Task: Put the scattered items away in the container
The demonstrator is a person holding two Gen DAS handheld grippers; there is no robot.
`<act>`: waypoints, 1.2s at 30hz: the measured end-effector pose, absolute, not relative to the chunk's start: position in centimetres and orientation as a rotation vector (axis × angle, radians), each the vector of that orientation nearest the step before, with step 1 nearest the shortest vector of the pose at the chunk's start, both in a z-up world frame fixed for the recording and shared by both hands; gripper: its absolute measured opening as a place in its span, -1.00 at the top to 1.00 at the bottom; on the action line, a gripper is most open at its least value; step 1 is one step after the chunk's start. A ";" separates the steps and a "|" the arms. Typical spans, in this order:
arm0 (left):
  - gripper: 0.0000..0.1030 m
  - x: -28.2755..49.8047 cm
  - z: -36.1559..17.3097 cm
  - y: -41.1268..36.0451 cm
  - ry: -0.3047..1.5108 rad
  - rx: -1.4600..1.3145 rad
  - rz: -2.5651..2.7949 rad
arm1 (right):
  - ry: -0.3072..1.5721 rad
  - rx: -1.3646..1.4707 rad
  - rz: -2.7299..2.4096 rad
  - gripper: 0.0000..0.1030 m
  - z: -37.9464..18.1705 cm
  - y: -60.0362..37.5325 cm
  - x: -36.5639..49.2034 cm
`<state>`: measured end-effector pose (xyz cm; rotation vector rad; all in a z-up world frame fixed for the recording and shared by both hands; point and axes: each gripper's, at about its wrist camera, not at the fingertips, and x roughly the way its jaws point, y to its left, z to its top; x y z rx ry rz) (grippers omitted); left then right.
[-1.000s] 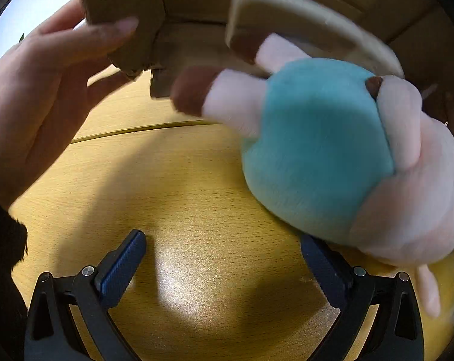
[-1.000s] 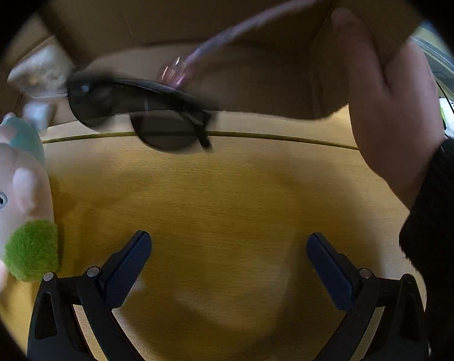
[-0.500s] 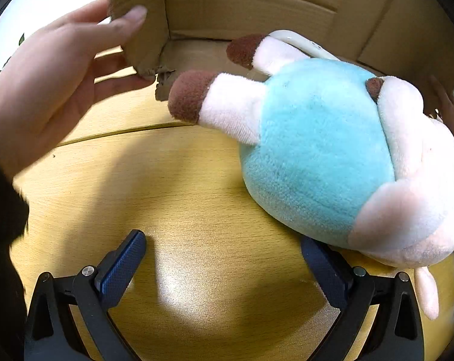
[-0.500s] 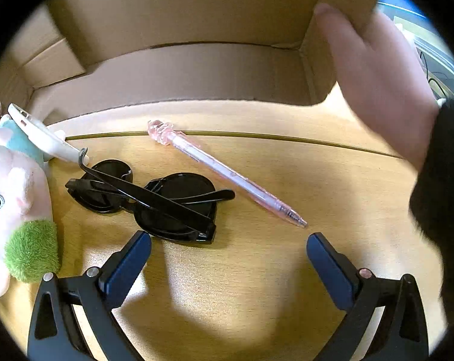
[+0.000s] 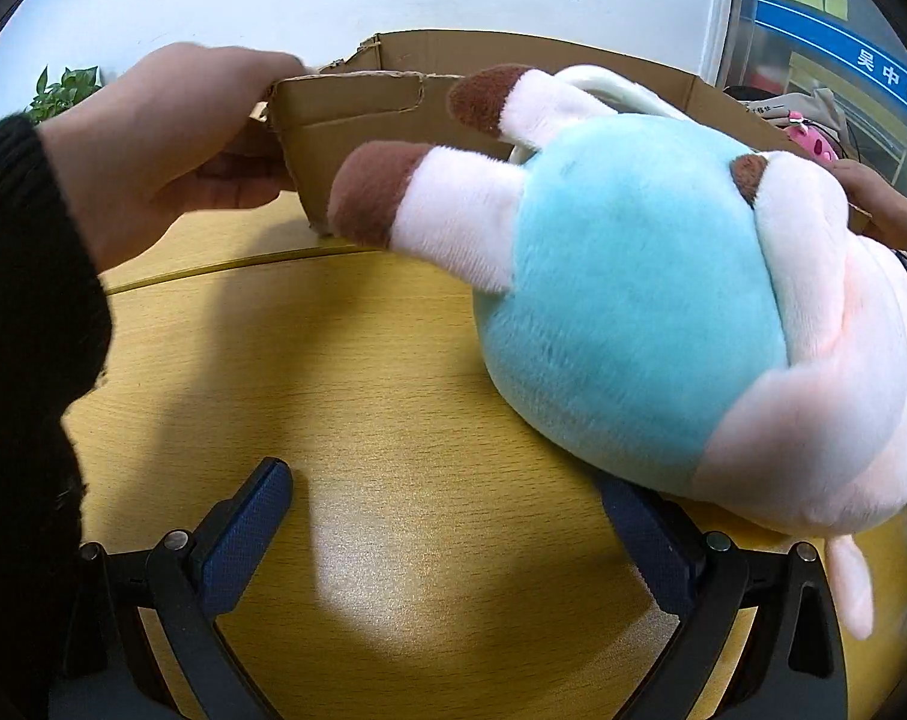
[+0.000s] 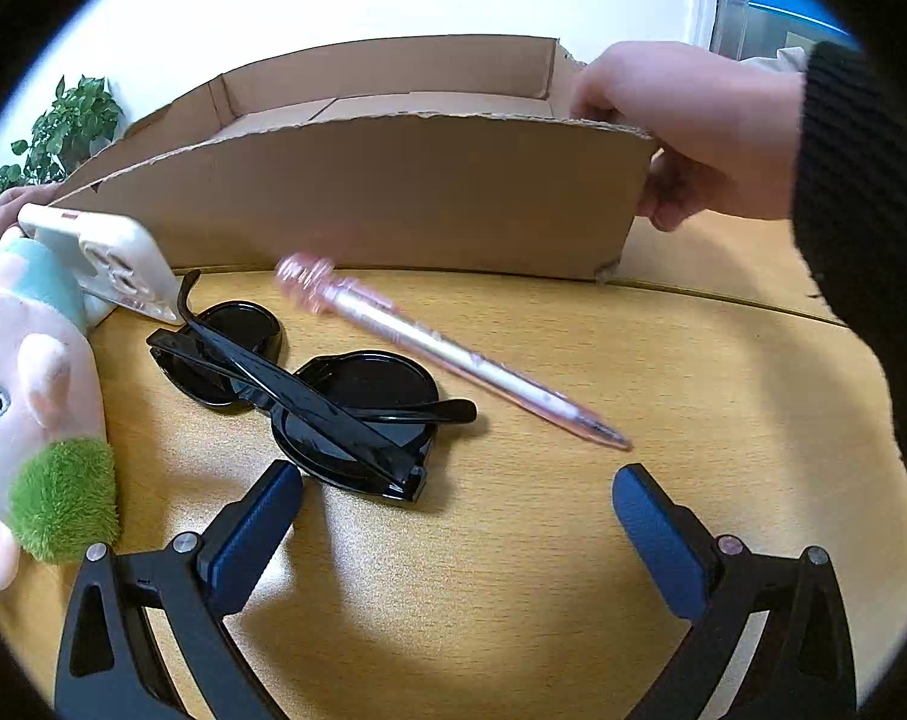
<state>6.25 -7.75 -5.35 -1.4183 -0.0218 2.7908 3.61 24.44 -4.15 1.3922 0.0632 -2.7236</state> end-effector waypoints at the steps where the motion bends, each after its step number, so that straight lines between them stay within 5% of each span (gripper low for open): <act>1: -1.00 6.3 -5.4 -7.7 -0.022 -1.418 2.791 | 0.063 1.392 -2.723 -1.00 -4.1 24.5 3.6; 36: -1.00 6.1 -5.8 -7.6 -0.023 -1.419 2.793 | 0.064 1.393 -2.725 -1.00 -4.0 24.3 3.7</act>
